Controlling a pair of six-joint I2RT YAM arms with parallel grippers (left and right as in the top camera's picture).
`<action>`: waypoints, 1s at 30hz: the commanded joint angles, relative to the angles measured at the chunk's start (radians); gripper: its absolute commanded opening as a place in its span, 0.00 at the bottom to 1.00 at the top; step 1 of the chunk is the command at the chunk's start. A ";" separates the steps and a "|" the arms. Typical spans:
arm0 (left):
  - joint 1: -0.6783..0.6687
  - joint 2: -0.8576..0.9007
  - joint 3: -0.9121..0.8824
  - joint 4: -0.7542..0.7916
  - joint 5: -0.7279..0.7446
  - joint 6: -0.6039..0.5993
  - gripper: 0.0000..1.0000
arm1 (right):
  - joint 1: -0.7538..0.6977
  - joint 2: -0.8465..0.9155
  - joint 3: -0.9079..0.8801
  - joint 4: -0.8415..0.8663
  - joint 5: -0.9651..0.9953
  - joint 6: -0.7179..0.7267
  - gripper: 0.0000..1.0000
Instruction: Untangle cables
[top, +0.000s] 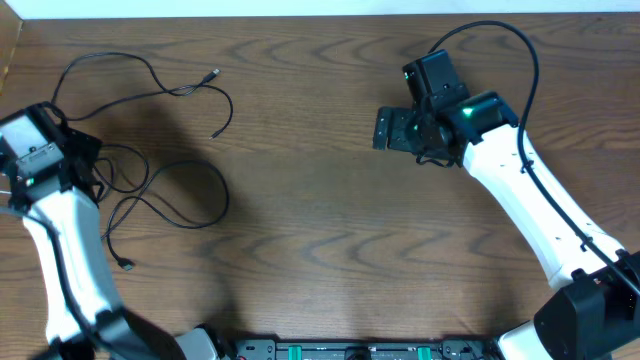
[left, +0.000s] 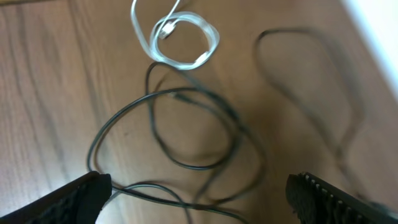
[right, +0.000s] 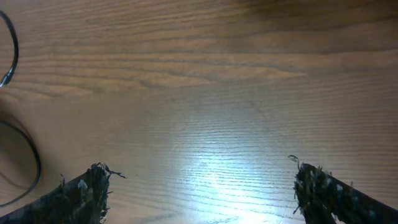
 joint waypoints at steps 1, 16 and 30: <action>0.002 0.079 0.010 -0.004 -0.047 0.023 0.95 | 0.025 0.006 0.000 -0.006 -0.003 -0.012 0.93; 0.002 0.203 0.010 0.124 0.153 0.021 0.76 | 0.064 0.006 0.000 0.014 0.002 -0.012 0.95; 0.002 0.277 0.008 0.086 0.154 0.040 0.08 | 0.068 0.006 0.000 0.018 0.001 -0.012 0.95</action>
